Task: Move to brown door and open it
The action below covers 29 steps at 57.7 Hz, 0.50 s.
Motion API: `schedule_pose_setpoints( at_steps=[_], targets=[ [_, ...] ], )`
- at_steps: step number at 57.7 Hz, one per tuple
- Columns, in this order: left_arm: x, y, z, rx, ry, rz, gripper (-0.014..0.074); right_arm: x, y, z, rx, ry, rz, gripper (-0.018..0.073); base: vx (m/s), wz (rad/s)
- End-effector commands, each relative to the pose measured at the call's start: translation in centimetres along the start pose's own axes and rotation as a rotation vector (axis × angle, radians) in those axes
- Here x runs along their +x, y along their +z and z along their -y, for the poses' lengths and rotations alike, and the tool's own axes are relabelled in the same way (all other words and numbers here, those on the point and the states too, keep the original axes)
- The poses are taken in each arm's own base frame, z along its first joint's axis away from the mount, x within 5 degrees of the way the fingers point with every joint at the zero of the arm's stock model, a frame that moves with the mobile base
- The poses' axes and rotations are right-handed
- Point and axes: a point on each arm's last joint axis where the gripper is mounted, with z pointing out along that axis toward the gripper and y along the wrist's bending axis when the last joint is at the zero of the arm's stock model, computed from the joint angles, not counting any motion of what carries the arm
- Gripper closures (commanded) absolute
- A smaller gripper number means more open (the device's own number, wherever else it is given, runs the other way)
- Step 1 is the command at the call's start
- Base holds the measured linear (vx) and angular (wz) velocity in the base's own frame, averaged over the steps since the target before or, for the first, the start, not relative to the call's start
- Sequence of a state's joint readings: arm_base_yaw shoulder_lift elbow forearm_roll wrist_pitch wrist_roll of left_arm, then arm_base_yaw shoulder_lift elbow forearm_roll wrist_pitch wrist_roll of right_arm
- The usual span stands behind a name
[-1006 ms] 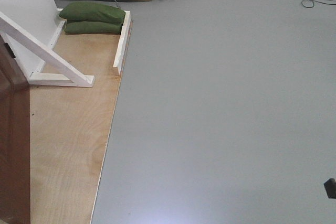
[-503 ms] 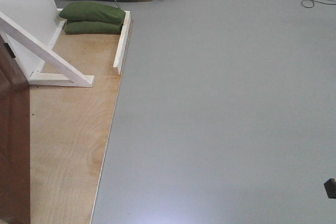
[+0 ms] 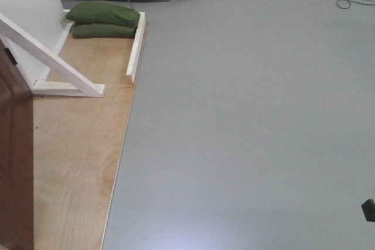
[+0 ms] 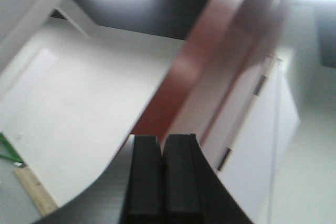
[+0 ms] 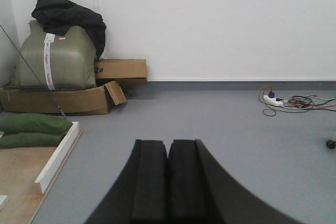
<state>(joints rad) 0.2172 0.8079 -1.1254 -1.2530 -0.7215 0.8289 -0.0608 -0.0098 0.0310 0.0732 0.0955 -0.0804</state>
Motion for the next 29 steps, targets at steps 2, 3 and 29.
schedule_pose_setpoints(
  at_steps=[2,3,29],
  targets=[
    [-0.7,2.2,0.7,-0.094,0.012,0.096,0.0600,-0.5,-0.1,0.1,0.011,-0.012,0.082,0.0559,0.00,0.00],
    [-0.6,2.5,0.8,-0.100,0.018,0.101,0.0600,-0.5,-0.1,0.1,0.011,-0.012,0.082,0.0559,0.00,0.00],
    [1.6,10.0,-3.1,-0.133,0.181,-0.018,0.0600,-0.5,-0.1,0.1,0.011,-0.012,0.082,0.0559,0.00,0.00]
  ],
)
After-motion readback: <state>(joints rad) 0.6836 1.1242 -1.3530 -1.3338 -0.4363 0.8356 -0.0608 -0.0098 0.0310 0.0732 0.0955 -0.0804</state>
